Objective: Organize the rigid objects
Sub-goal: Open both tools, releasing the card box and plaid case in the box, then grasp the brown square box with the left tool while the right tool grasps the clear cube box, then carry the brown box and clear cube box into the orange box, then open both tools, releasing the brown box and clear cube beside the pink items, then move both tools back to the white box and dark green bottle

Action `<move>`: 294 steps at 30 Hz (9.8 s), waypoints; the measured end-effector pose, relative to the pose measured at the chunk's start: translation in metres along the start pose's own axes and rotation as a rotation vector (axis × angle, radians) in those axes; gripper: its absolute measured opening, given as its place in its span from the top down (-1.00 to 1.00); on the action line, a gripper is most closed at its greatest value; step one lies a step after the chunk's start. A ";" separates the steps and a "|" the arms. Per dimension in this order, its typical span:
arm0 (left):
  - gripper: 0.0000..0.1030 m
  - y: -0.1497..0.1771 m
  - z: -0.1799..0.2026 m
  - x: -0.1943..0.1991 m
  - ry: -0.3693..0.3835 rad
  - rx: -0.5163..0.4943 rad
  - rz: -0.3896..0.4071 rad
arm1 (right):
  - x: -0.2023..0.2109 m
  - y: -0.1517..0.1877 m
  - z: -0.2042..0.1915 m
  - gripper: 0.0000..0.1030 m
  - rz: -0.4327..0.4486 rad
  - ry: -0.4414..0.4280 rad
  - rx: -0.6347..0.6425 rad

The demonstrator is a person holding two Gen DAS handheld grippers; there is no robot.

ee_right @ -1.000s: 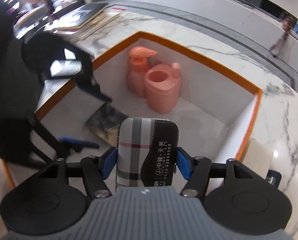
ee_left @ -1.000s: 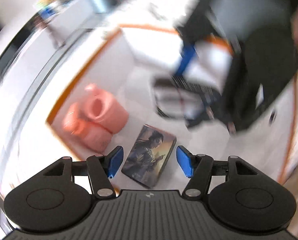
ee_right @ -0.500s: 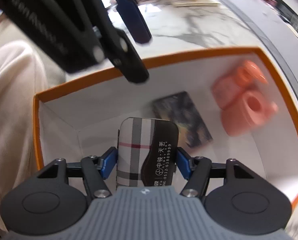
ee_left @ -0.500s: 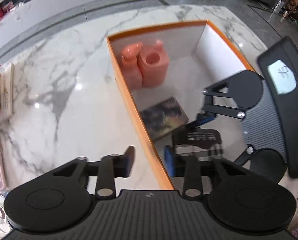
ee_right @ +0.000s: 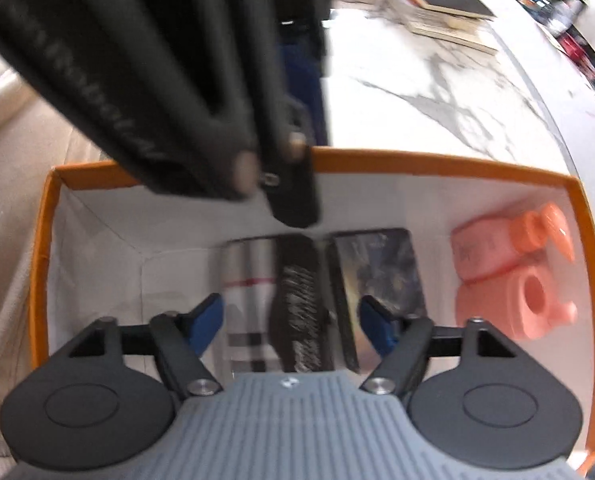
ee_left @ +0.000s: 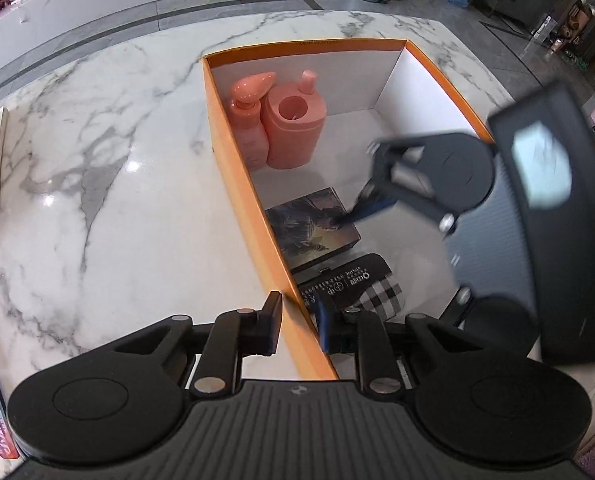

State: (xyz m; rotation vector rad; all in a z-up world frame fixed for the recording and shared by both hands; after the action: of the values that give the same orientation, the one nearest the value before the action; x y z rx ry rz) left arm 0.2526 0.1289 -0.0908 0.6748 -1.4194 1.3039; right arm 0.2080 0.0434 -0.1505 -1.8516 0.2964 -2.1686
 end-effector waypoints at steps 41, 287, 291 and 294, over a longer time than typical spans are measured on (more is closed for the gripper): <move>0.46 0.002 0.018 0.022 -0.058 -0.070 0.088 | 0.033 0.024 0.054 -0.31 0.087 0.007 -0.327; 0.40 0.025 0.010 -0.001 0.017 -0.079 0.103 | -0.016 0.061 0.029 0.10 -0.252 -0.080 -1.126; 0.40 0.026 0.013 0.005 0.002 -0.076 0.108 | -0.012 0.060 0.026 0.08 -0.244 -0.051 -1.089; 0.40 0.026 0.016 0.015 -0.016 -0.075 0.125 | 0.000 0.061 0.024 0.07 -0.218 -0.023 -1.065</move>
State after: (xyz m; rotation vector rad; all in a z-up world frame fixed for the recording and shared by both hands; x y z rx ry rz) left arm 0.2199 0.1239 -0.0841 0.5546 -1.5360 1.3375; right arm 0.2364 -0.0137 -0.1663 -2.4639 1.5475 -2.3122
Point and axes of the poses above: each gripper's, at about its wrist camera, not at the fingertips, and x roughly against the way its jaws point, z to its right, y to its underside, the point moved 2 cm from there along -x, roughly the way its jaws point
